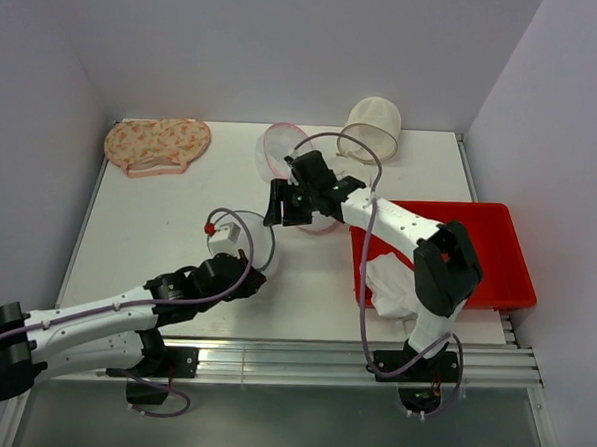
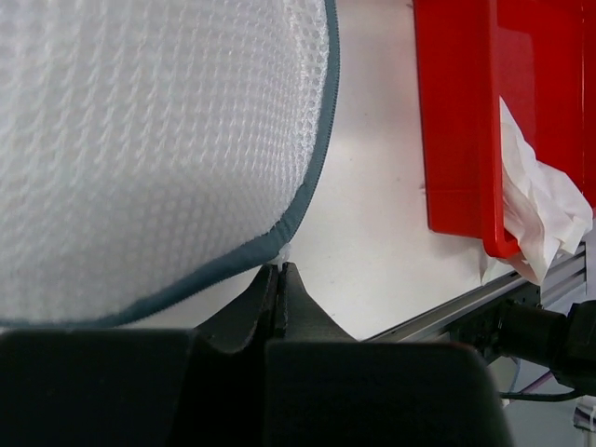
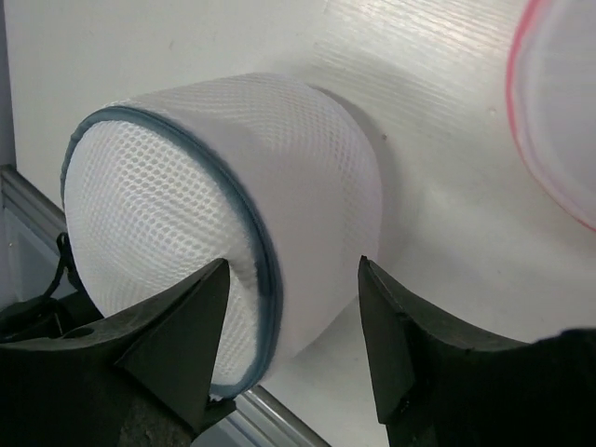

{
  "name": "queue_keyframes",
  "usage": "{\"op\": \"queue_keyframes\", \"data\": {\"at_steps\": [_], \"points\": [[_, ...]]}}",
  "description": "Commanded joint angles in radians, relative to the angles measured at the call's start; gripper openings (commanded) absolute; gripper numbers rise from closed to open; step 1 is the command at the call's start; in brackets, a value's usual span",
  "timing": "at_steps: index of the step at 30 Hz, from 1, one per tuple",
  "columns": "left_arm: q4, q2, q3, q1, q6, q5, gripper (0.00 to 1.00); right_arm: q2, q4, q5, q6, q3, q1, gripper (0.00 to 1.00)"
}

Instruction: Place the bra in the laundry bag and zip it closed

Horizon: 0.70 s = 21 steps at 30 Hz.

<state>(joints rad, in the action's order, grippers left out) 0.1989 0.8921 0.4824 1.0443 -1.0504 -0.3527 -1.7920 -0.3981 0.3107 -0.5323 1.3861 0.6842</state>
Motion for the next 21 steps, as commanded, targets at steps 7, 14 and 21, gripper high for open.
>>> {"op": "queue_keyframes", "data": {"at_steps": [7,14,21], "points": [[-0.185,0.180,0.130,0.010,0.070,0.061,0.00,0.353,0.022,-0.180,-0.133,-0.221,0.031,0.66],[-0.230,0.237,0.153,-0.006,0.087,0.084,0.00,0.483,0.248,-0.179,-0.328,-0.525,0.067,0.66],[-0.233,0.251,0.166,-0.012,0.098,0.100,0.00,0.421,0.355,-0.154,-0.402,-0.555,0.072,0.65]]}}
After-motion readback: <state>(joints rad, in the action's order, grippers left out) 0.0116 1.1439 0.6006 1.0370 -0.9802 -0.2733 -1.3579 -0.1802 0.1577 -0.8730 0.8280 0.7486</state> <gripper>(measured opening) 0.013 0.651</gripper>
